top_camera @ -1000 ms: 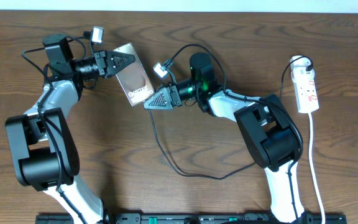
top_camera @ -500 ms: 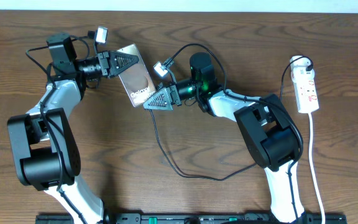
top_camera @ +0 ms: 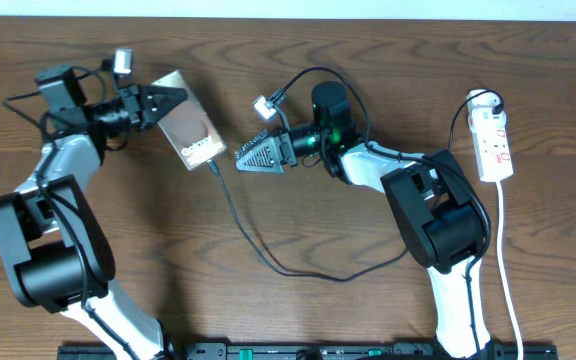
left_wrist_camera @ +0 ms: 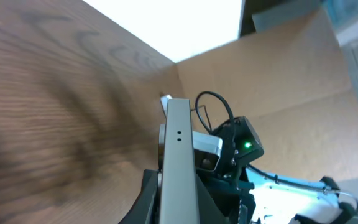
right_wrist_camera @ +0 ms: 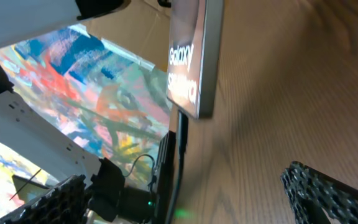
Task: Plug charger to phone and switch on socket
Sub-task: 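Pull the right gripper back right toward the white power strip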
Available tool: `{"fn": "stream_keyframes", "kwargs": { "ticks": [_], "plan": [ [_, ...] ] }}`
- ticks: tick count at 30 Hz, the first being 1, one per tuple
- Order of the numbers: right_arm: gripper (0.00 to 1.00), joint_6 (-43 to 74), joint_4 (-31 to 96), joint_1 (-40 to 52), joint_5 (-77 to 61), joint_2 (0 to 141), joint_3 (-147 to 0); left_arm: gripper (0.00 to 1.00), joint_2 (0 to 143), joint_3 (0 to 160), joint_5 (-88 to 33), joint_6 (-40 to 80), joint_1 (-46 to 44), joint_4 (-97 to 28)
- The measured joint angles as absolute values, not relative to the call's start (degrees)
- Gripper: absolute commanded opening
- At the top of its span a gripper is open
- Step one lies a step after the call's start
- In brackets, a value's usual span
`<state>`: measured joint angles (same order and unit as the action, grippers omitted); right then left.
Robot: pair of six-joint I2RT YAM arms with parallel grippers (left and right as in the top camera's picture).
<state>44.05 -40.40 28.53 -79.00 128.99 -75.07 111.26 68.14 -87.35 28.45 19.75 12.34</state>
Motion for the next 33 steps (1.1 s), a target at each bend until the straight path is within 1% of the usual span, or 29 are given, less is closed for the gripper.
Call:
{"fn": "stream_keyframes", "kwargs": {
  "ticks": [7,17,28,33],
  "plan": [
    [0.99,46.8,-39.3,28.1,-74.7,129.0,-75.1,0.07,111.3,68.1,-87.4,28.4,23.3,10.5],
    [0.99,48.8,-30.6,23.1,-67.1,129.0,-75.2,0.07,111.3,68.1,-87.4,28.4,23.7,10.3],
    [0.99,42.7,-11.2,20.0,-58.2,128.5,-75.4,0.08,111.3,68.1,-87.4,28.2,23.7,10.2],
    [0.99,37.2,1.1,19.8,-50.8,123.3,-75.3,0.07,111.3,68.1,-87.4,27.8,23.7,10.2]
  ]
}}
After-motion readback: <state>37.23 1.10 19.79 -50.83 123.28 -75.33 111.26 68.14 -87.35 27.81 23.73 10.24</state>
